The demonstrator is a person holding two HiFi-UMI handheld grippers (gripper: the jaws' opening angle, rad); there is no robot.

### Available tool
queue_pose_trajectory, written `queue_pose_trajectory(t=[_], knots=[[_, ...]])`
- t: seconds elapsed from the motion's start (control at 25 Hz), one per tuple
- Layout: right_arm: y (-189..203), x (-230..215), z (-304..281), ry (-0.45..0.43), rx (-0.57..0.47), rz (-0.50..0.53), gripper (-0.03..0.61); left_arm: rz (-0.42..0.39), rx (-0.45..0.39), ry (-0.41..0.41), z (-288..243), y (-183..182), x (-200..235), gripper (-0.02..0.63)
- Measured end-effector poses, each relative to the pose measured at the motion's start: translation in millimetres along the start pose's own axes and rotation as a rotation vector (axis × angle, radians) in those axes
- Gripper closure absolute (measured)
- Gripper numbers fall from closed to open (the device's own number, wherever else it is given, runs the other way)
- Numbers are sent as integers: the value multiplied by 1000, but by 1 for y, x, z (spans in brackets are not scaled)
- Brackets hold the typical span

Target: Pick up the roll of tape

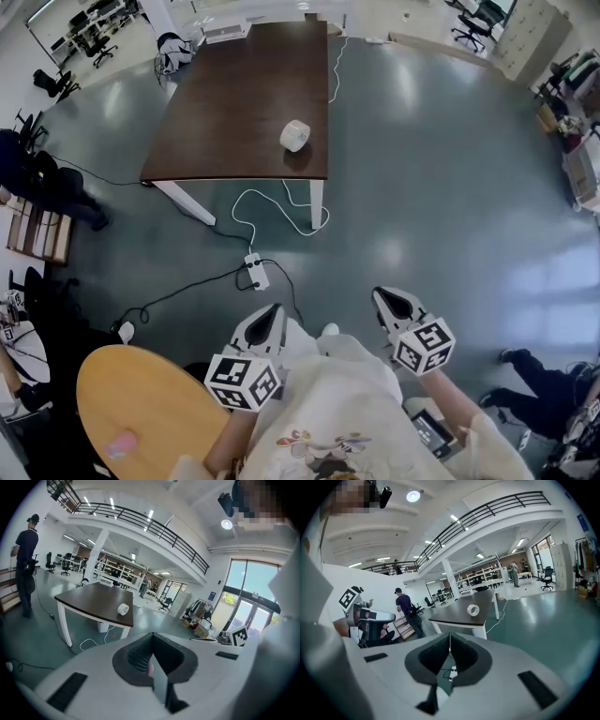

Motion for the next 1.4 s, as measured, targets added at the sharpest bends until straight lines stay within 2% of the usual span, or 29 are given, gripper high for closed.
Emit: queue_pose_trajectory(t=[0.28,0.52,0.76,1.16,1.4], knots=[[-5,-25,-11,-28,40,0,571,44,24,-7,-30,2,-10,607],[-24,-52,-56,-36,46,9,571,31,33,10,-82,-22,9,607],[-63,-92,-141,-48,57,44,571,17,34,18,-166,-70,59,607],[-151,-157,-296,-58,89,126,569,-65,118,35,-310,-164,162,607],[-181,-184,-369,-66,127,179,561,-108,145,49,-376,-208,208,607]])
Point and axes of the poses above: the fingertips, and each gripper's own axes: z backward along the fingers, x to its left, y out of its underside, the point moved 5 cm from there along z, backward along the fingers, and after that the axes turned 1 degree about -y, right-handed, at the moved point
